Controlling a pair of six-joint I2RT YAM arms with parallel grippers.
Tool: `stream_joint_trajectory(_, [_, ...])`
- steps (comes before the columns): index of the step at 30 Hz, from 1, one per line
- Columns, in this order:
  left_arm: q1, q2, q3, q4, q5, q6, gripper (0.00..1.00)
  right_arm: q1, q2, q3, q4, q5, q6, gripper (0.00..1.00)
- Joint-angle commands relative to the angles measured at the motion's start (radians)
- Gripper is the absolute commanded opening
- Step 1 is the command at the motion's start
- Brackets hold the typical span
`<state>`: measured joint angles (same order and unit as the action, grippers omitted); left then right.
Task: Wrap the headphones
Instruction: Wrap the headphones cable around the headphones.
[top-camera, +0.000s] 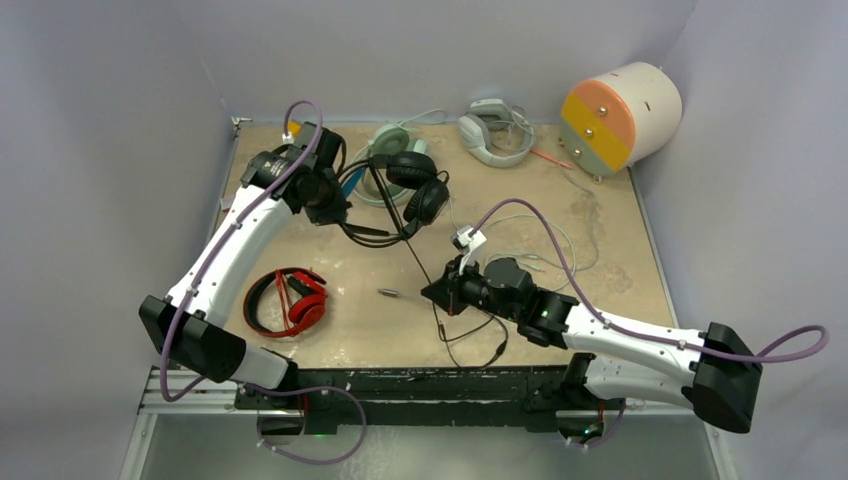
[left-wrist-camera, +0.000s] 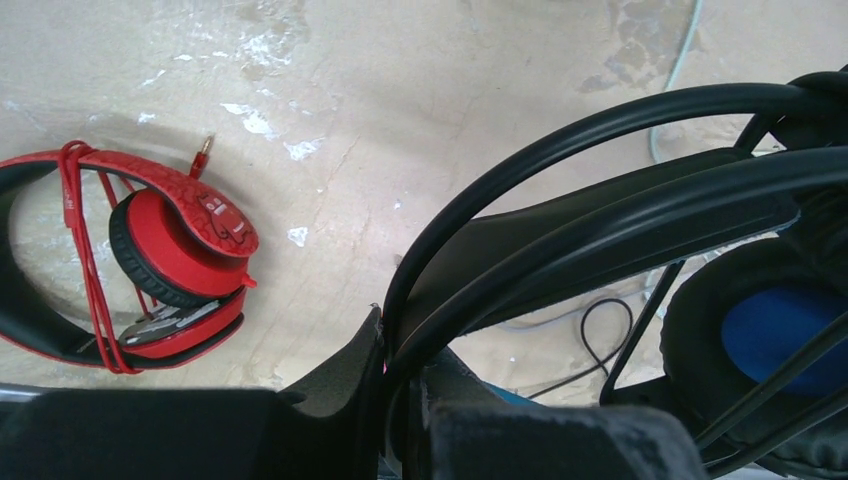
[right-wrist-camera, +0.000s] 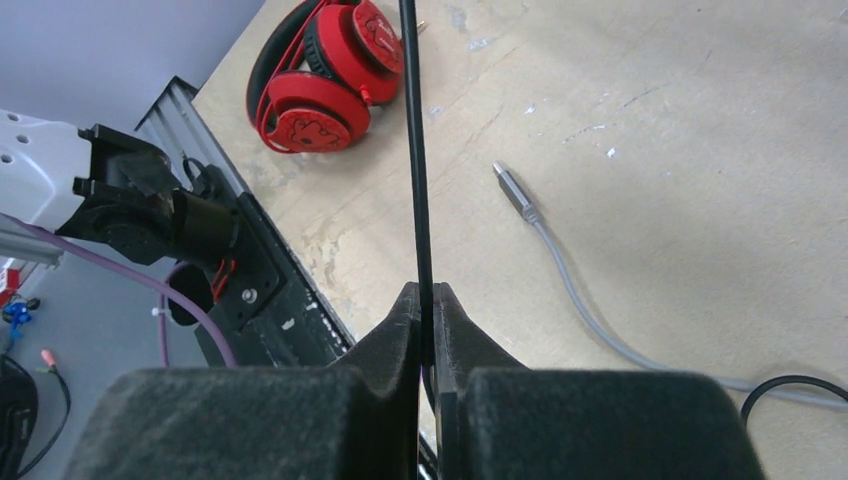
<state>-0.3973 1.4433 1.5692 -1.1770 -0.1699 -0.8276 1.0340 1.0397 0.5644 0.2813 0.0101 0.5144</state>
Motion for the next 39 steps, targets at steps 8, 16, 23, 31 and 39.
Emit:
stream_joint_trajectory(8, [0.026,-0.041,0.106,0.168,0.249,-0.022,0.0,0.011,0.221,0.054,-0.096,0.102,-0.038,0.17])
stream_joint_trajectory(16, [0.026,-0.05,0.123,0.091,0.195,-0.005,0.0,0.01,0.332,0.021,0.037,0.133,-0.043,0.23])
stream_joint_trajectory(23, [0.026,-0.038,0.148,0.064,0.184,-0.006,0.0,0.01,0.211,-0.092,0.134,0.042,-0.086,0.38])
stream_joint_trajectory(31, [0.026,-0.032,0.148,0.073,0.181,-0.007,0.0,0.01,-0.019,-0.193,0.064,0.059,-0.112,0.43])
stream_joint_trajectory(39, [0.028,-0.019,0.151,0.07,0.173,0.009,0.0,0.011,-0.102,-0.197,-0.034,0.143,-0.176,0.53])
